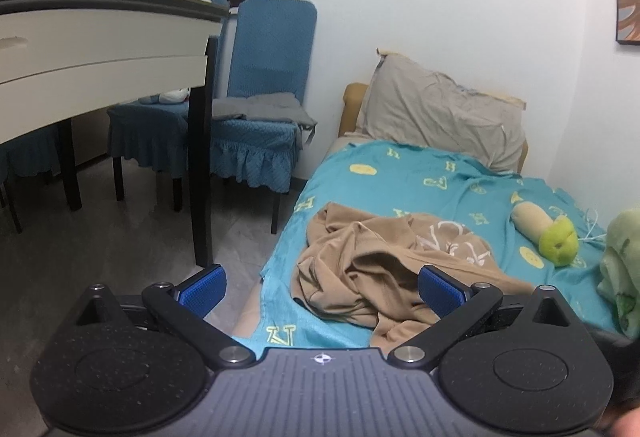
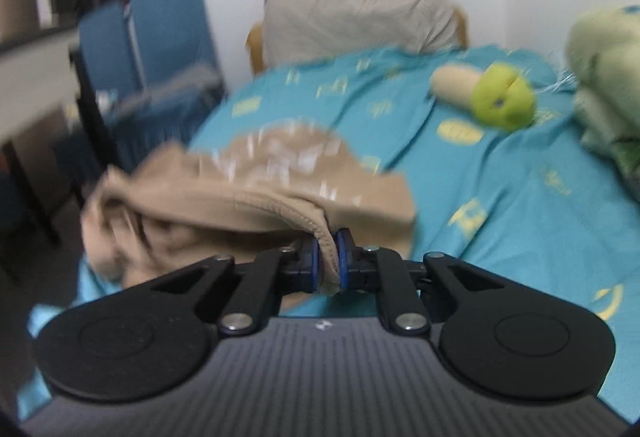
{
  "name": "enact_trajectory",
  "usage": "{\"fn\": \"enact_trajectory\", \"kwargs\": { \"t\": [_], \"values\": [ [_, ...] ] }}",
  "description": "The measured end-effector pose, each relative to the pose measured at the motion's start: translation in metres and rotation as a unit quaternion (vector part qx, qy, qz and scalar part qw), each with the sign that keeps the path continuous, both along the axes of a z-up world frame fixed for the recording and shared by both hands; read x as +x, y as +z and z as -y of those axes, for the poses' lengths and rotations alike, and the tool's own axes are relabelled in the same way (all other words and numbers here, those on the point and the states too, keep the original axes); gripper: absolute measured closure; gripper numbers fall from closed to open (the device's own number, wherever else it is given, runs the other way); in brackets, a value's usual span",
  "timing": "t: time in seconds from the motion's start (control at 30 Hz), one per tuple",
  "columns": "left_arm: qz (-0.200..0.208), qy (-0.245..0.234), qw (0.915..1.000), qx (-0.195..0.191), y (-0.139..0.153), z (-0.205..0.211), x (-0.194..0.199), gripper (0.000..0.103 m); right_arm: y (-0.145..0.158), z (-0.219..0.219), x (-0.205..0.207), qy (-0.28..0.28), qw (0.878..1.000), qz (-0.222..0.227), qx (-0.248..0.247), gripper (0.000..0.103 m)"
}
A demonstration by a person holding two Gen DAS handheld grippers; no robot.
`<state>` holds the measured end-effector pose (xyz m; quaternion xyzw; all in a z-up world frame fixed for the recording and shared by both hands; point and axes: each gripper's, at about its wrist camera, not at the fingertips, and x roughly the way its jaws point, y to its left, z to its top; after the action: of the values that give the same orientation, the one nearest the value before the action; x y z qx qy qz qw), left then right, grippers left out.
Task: Fold clothes
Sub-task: 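Grasp the tan T-shirt edge with the right gripper and lift it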
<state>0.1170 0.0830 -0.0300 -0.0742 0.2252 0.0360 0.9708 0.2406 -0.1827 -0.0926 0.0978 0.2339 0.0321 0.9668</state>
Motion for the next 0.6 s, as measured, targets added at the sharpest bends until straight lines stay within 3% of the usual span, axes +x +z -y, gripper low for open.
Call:
{"fn": "enact_trajectory", "kwargs": {
  "t": [0.17, 0.37, 0.47, 0.6],
  "values": [
    [0.014, -0.040, 0.9991, 0.007, 0.003, 0.012, -0.006, 0.000, 0.050, 0.013, -0.031, 0.010, 0.999, 0.044, 0.018, 0.091],
    [0.028, -0.128, 0.9896, 0.060, -0.001, 0.051, -0.018, 0.000, 0.095, 0.045, -0.070, 0.029, 0.997, 0.053, 0.051, 0.091],
    [0.027, -0.182, 0.9769, 0.109, -0.009, 0.080, -0.030, 0.000, 0.110, 0.061, -0.084, 0.047, 0.996, 0.035, 0.070, 0.091],
    [0.045, -0.249, 0.9482, 0.191, -0.021, 0.119, -0.055, 0.000, 0.123, 0.074, -0.103, 0.077, 0.994, 0.032, 0.075, 0.091]
  ]
}}
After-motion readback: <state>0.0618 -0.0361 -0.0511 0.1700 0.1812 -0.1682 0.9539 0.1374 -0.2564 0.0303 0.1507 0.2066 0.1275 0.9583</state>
